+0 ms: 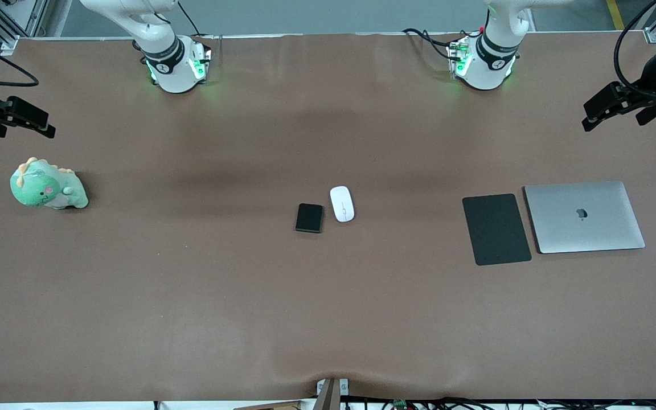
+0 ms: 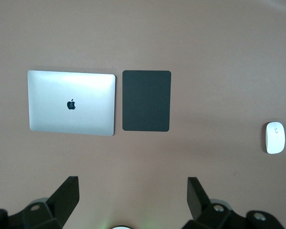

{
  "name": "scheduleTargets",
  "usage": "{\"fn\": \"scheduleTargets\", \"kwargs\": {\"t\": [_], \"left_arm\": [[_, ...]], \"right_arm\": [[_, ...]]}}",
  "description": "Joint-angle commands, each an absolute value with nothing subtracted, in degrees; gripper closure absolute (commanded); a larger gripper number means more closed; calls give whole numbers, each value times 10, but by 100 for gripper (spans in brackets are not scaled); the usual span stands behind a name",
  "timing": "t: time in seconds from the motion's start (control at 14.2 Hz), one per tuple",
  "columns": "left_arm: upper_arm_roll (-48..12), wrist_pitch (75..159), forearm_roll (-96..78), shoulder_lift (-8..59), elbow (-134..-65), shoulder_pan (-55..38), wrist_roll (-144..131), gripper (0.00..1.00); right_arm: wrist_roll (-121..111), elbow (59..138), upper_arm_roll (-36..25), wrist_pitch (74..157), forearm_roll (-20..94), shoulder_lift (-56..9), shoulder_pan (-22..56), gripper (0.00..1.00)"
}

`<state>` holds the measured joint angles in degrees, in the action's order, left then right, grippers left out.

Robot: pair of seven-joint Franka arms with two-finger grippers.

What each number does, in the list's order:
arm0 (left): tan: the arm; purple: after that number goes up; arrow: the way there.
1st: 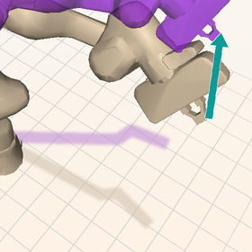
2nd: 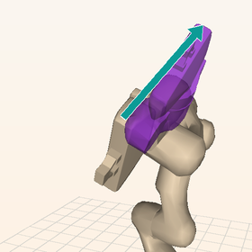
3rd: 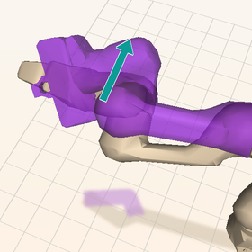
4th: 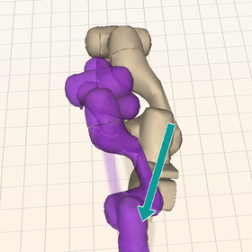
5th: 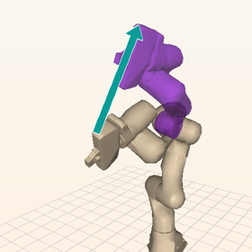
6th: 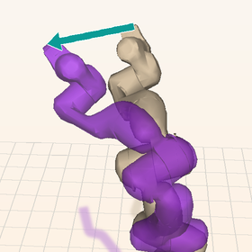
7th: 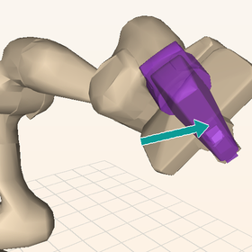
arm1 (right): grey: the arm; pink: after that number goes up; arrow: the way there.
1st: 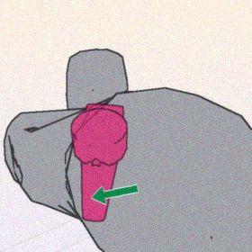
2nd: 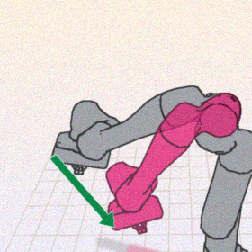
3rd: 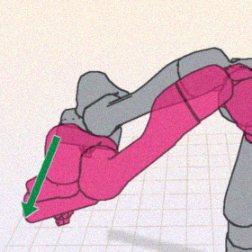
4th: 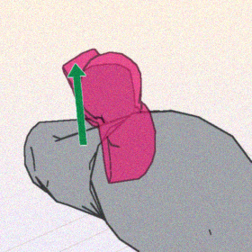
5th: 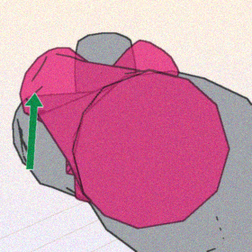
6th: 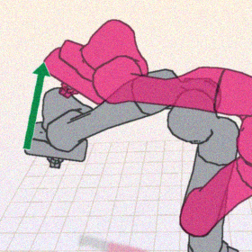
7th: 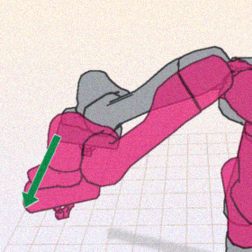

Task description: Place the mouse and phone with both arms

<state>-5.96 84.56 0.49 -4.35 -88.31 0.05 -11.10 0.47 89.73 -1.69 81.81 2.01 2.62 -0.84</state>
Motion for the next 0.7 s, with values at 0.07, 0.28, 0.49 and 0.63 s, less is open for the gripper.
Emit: {"fn": "scheduleTargets", "kwargs": {"t": [0.07, 0.28, 0.49, 0.63], "left_arm": [[-62, 836, 4, -49, -872, 6, -100, 0], [-61, 829, 2, -45, -860, 4, -102, 0], [-62, 816, -13, -42, -860, 4, -108, 0], [-71, 811, -35, -28, -862, -3, -123, 0]], "right_arm": [[13, 904, -19, 817, 9, 33, -1, 0], [13, 904, -18, 816, 10, 33, -1, 0], [13, 905, -18, 816, 10, 33, -1, 0], [13, 905, -18, 816, 10, 33, -2, 0]]}}
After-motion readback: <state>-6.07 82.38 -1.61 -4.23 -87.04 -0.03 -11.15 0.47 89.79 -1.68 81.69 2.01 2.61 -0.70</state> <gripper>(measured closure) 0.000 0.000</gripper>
